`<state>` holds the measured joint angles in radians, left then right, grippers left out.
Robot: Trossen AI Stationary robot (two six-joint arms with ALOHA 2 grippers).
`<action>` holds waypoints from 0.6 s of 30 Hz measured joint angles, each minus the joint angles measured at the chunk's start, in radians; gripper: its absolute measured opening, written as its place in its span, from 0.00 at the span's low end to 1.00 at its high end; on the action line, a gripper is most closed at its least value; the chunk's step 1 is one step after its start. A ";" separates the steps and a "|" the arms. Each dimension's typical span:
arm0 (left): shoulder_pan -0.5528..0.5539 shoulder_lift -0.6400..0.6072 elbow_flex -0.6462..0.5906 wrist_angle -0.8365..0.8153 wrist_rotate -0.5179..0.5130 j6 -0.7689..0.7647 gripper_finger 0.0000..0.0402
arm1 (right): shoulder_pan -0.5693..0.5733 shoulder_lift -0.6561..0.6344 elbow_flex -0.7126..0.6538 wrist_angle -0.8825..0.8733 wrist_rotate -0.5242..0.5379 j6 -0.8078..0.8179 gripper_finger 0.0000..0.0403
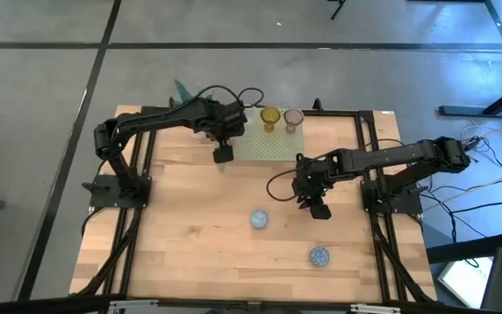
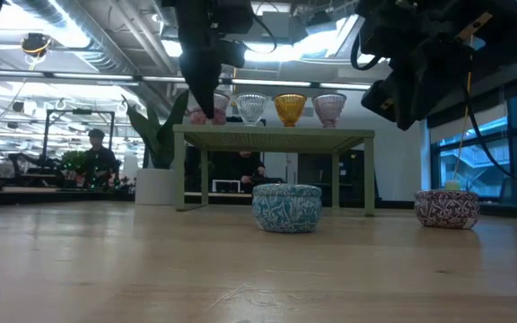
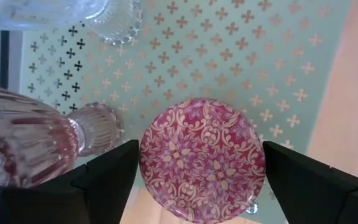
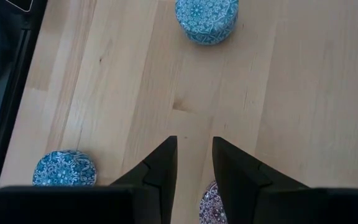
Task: Pick & Place candle stick holders
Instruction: Put the pink scented candle on the shelf
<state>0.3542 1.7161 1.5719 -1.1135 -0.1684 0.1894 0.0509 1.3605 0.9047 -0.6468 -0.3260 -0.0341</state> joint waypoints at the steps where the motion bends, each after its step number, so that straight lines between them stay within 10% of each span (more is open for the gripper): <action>1: 0.000 0.000 0.000 0.000 -0.002 0.000 0.84 | 0.000 0.000 0.000 0.000 0.000 0.000 0.26; 18: -0.102 0.000 0.000 -0.004 -0.172 0.051 0.84 | 0.000 0.000 0.000 0.000 0.000 -0.053 0.26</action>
<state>0.2521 1.7161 1.5719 -1.1172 -0.3403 0.2404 0.0508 1.3605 0.9047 -0.6468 -0.3260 -0.0872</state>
